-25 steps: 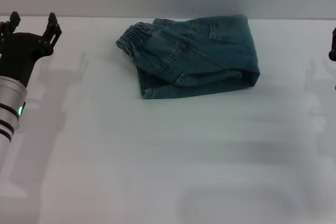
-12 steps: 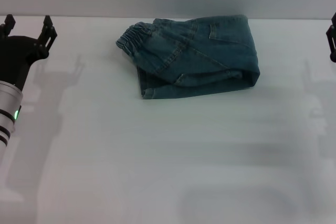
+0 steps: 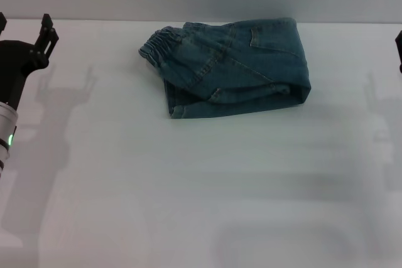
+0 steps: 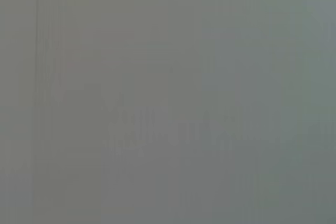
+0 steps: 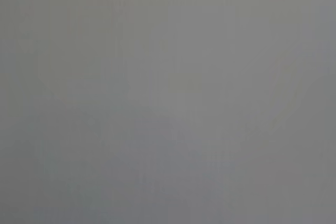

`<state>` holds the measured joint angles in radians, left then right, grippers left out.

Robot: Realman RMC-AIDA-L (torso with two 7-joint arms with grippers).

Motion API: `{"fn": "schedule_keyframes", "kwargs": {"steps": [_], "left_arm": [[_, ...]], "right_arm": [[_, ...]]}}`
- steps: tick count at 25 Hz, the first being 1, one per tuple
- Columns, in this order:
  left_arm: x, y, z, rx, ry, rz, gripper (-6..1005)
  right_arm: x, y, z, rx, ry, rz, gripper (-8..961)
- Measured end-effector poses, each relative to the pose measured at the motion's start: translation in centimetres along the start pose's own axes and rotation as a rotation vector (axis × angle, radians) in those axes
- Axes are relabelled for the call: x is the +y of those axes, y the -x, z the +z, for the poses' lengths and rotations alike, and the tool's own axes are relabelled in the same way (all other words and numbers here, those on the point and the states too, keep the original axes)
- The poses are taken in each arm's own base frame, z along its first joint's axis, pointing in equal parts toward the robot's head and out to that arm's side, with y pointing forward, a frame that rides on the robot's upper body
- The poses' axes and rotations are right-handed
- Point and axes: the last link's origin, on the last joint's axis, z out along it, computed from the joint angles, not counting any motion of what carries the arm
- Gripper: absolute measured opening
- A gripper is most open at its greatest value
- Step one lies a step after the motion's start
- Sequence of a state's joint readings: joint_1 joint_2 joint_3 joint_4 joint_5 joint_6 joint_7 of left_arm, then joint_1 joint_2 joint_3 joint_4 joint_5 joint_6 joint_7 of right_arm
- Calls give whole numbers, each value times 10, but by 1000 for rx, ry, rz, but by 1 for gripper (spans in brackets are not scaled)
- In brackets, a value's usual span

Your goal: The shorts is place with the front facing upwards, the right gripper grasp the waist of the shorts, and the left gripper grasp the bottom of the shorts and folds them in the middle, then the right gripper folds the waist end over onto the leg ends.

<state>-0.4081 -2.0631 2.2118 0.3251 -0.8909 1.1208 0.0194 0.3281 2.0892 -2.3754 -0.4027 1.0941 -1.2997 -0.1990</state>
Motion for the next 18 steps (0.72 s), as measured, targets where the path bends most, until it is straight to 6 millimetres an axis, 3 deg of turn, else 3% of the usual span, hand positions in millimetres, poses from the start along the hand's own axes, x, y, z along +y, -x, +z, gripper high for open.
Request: {"fn": "schedule_keyframes", "kwargs": {"steps": [18], "left_arm": [[-1,-2,-7,32,-9,-6,829]], "right_arm": [[-4,7,-5,-60,-12,-13,602]]}}
